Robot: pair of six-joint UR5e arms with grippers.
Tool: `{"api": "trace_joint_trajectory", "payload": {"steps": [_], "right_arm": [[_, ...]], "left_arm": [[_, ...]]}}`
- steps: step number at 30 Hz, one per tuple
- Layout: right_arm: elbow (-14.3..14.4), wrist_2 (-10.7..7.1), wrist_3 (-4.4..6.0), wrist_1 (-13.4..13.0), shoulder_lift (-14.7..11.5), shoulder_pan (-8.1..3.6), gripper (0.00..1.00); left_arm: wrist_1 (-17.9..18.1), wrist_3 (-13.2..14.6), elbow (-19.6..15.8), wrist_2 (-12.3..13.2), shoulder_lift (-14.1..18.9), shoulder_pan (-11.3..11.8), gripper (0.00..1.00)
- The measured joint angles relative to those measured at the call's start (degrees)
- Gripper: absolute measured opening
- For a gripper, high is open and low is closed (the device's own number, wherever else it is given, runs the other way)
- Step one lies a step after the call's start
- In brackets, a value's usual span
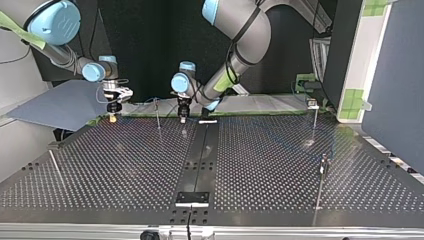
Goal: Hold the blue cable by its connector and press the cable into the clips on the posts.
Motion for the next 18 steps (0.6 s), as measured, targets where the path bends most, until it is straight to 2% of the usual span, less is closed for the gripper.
{"api": "trace_joint_trajectory", "payload": {"steps": [6,7,8,9,10,11,12,13,14,15,16,17,18], "right_arm": [[-0.1,-0.05,-0.01,0.0,0.1,0.04,0.00],[-0.1,-0.06,-0.01,0.0,0.1,0.07,0.00],[-0.1,-0.06,-0.01,0.0,0.1,0.09,0.00],[-0.1,-0.06,-0.01,0.0,0.1,0.11,0.00],[-0.1,-0.06,-0.01,0.0,0.1,0.15,0.00],[-0.1,-0.07,-0.01,0.0,0.1,0.16,0.00],[-0.1,-0.07,-0.01,0.0,0.2,0.16,0.00],[-0.1,-0.07,-0.01,0.0,0.2,0.16,0.00],[-0.1,-0.07,-0.01,0.1,0.2,0.16,0.00],[-0.1,-0.08,-0.01,0.1,0.2,0.17,0.00],[-0.1,-0.07,0.00,0.1,0.2,0.18,0.00],[-0.1,-0.07,0.00,0.1,0.2,0.19,0.00],[-0.1,-0.07,0.00,0.1,0.2,0.19,0.00]], "left_arm": [[0.0,0.0,0.1,0.9,0.0,0.2,0.00],[0.0,0.0,0.1,1.3,0.0,0.3,0.09],[0.0,0.0,0.1,1.6,0.0,0.3,0.23],[0.0,-0.1,0.1,1.8,0.0,0.3,0.23],[0.0,-0.1,0.1,2.2,0.0,0.3,0.45],[0.1,-0.2,0.1,2.5,0.0,0.4,0.63],[0.1,-0.3,0.0,2.8,0.0,0.4,0.63],[0.1,-0.4,0.0,3.2,0.0,0.4,0.68],[0.0,-0.5,0.0,3.5,0.0,0.4,0.82],[0.0,-0.6,-0.1,3.7,0.0,0.4,0.82],[0.0,-0.6,-0.1,3.8,0.0,0.4,0.91],[-0.1,-0.6,-0.1,3.8,0.0,0.4,0.96],[-0.3,-0.6,-0.2,3.9,0.0,0.4,0.96]]}}
